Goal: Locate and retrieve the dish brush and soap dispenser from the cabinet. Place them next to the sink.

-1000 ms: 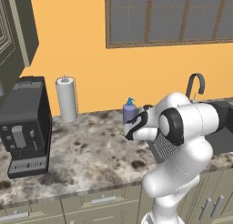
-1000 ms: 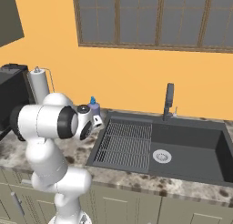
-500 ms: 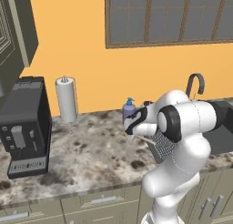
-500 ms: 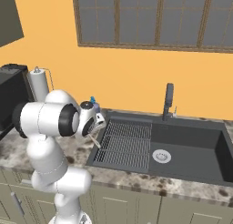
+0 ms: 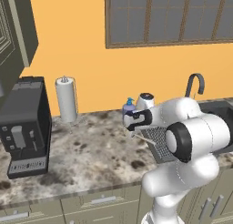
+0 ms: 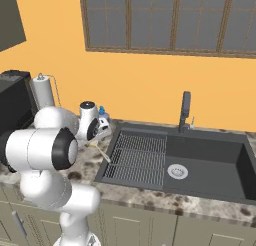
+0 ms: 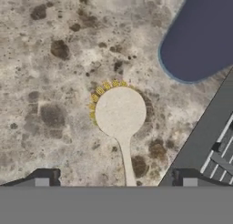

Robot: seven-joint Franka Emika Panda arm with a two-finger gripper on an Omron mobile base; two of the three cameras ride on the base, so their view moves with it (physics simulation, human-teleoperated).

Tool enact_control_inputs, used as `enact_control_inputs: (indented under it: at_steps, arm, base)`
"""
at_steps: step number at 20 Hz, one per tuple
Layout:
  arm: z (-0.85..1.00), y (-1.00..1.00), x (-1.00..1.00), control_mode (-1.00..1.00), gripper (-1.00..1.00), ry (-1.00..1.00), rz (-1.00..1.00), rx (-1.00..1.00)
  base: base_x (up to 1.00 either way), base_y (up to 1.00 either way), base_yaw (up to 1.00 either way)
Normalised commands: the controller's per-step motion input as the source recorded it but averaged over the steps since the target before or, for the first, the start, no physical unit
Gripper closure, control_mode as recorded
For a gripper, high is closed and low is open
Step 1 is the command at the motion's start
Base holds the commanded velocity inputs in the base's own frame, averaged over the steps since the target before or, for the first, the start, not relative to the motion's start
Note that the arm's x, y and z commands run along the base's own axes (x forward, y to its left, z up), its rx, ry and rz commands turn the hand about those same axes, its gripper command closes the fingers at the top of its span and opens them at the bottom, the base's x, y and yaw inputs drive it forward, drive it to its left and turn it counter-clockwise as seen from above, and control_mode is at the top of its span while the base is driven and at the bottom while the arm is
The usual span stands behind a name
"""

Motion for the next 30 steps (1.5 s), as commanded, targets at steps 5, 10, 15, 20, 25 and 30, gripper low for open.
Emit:
enact_control_inputs:
  at_steps: [5, 10, 15, 20, 25, 30]
  arm:
    - [0.69, 0.00, -0.51, -1.00, -1.00, -0.05, -0.10, 0.02]
    - [0.60, 0.00, -0.59, -1.00, -1.00, -0.08, -0.15, 0.01]
    - [0.52, 0.03, -0.58, -1.00, -1.00, -0.08, -0.21, 0.02]
    - [0.34, 0.02, -0.53, -1.00, -1.00, -0.09, -0.30, 0.08]
    - [0.42, -0.01, -0.40, -1.00, -1.00, -0.04, -0.25, 0.06]
    - [0.03, -0.04, -0.14, -1.00, -1.00, 0.01, -0.17, 0.16]
  base:
    - [0.00, 0.00, 0.00]
    - [0.00, 0.00, 0.00]
    - [0.00, 0.00, 0.00]
    - [0.00, 0.00, 0.00]
    - [0.00, 0.00, 0.00]
    - [0.00, 0.00, 0.00]
